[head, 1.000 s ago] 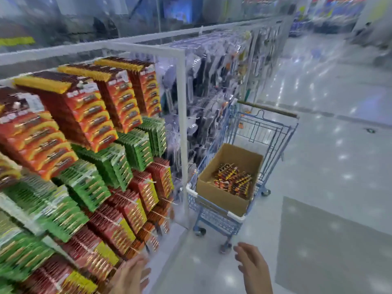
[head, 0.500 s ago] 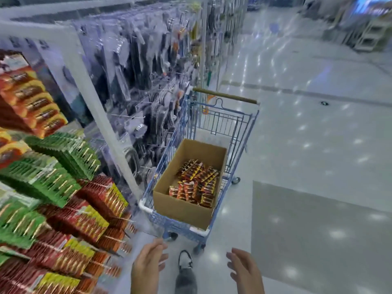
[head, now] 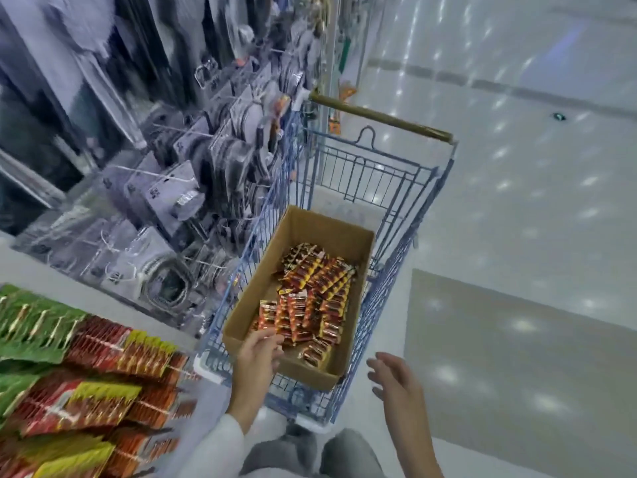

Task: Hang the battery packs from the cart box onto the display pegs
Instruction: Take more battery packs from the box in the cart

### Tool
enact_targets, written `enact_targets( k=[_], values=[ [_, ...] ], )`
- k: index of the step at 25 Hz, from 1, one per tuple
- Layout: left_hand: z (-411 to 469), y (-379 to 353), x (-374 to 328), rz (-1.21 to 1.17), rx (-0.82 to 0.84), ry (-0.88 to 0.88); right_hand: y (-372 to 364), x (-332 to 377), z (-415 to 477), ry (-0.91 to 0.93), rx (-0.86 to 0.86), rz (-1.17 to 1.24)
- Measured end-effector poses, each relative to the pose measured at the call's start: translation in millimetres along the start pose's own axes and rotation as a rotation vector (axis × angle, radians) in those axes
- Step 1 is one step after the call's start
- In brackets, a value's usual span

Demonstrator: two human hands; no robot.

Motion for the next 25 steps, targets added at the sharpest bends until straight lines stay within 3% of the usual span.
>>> enact_targets(
  k=[5,10,14,18,21,25],
  values=[
    [97.8,-43.6,9.2,0.103,-0.032,0.221,-17.0,25.3,54.7,-0.039,0.071,-0.062],
    [203.3,-86.8,62.1,0.342,-0.106,0.444,-34.8,26.9,117.6,-0.112,0.128,-0.098],
    [257.5,-122.6,96.3,0.473,0.003,0.438,-48.1,23.7,155.5,-0.207,0.173,-0.069],
    [295.0,-138.1,129.4,0.577,-0.131,0.538,-58.2,18.1,186.0,-0.297,0.185,-0.071],
    [308.8,-140.4,144.9,0.511,-0.217,0.563,-64.8,20.2,202.1,-0.345,0.191,-0.064],
    [307.8,-138.2,135.1,0.536,-0.222,0.553,-80.9,13.2,226.5,-0.369,0.213,-0.132]
  ],
)
Point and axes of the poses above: each hand's wrist, its own z-axis towards the middle knuckle, its own y-axis out of the back of the hand, x = y × z, the point moved 2 cm from there along z, towards the middle knuckle, and after that the axes turned 5 degrees about y, right-handed, at the moved point
